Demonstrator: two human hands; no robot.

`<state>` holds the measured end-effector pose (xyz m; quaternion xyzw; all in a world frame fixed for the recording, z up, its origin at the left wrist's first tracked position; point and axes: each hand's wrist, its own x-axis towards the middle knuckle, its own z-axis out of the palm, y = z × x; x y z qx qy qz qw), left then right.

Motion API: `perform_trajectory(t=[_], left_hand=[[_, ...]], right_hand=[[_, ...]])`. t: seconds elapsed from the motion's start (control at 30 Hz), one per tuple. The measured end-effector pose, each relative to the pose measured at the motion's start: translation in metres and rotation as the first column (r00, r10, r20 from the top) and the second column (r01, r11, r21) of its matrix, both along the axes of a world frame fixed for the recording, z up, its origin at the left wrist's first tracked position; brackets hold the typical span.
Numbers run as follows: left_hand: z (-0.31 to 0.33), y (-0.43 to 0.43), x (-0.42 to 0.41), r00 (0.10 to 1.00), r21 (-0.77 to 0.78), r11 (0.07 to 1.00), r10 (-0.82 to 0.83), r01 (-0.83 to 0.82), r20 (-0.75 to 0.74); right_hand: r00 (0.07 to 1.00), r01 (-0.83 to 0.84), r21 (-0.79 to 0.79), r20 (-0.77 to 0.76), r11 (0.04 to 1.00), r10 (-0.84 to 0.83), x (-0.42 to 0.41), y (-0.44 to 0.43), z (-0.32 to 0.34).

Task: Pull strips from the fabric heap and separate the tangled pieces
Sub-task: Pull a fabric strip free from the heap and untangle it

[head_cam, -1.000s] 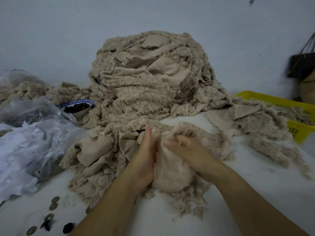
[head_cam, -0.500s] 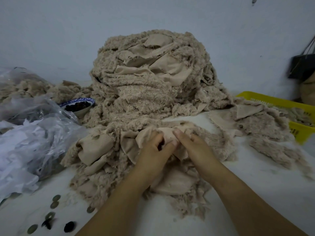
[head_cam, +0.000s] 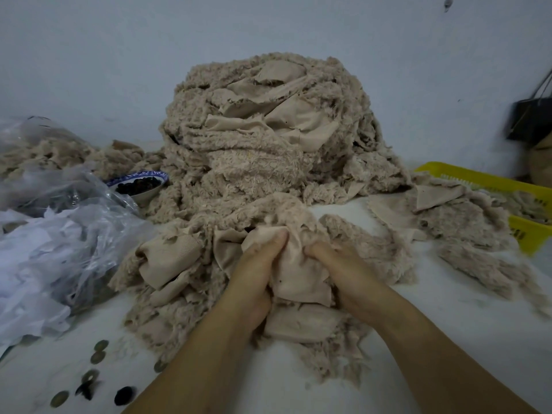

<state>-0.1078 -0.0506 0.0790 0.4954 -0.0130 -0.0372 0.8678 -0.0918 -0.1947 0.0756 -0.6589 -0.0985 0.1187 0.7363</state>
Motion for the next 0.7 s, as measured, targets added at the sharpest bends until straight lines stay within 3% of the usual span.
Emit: perform_trajectory(t=[0.07,0.1,0.17,0.23,0.27,0.33,0.4,0.5,0.6,0.7], left_hand=[[0.001,0.004,0.0,0.998,-0.106,0.992,0.062,-0.062,-0.001],[-0.001,0.003,0.001,0.995,-0.071,0.993,0.096,-0.094,0.03],[-0.004,-0.001,-0.001,0.966,0.272,0.935,0.179,-0.226,0.187],[-0.011,-0.005,-0.002,0.913,0.616,0.712,0.088,-0.338,0.399],[-0.015,-0.008,-0.004,0.897,0.689,0.637,0.01,-0.346,0.441],[-0.018,-0.01,-0.005,0.894,0.762,0.571,-0.106,-0.304,0.435],[-0.017,-0.009,-0.007,0.888,0.776,0.574,-0.172,-0.261,0.426],[-0.016,-0.006,-0.006,0.905,0.756,0.611,-0.144,-0.236,0.4],[-0.015,-0.004,-0.007,0.944,0.627,0.767,-0.092,-0.136,0.317],[-0.011,-0.006,-0.01,0.98,0.308,0.951,-0.045,-0.017,0.195]], right_hand=[[0.998,0.062,-0.048,0.022,0.997,-0.061,0.003,0.0,-0.001],[0.995,0.094,-0.036,0.031,0.995,-0.092,0.006,-0.002,-0.003],[0.995,0.079,0.01,0.055,0.997,-0.079,0.007,-0.004,-0.002],[0.998,0.037,-0.015,0.06,0.999,-0.036,0.006,-0.004,-0.003],[0.996,0.071,-0.043,0.051,0.997,-0.069,0.006,-0.003,-0.005],[0.975,0.219,-0.028,-0.015,0.975,-0.22,0.012,-0.005,-0.006],[0.928,0.36,0.067,-0.123,0.93,-0.351,0.021,-0.01,-0.006],[0.848,0.511,0.196,-0.277,0.837,-0.453,0.027,-0.015,-0.003],[0.814,0.551,0.211,-0.348,0.807,-0.465,0.027,-0.015,-0.003],[0.801,0.562,0.186,-0.365,0.806,-0.474,0.027,-0.016,-0.007]])
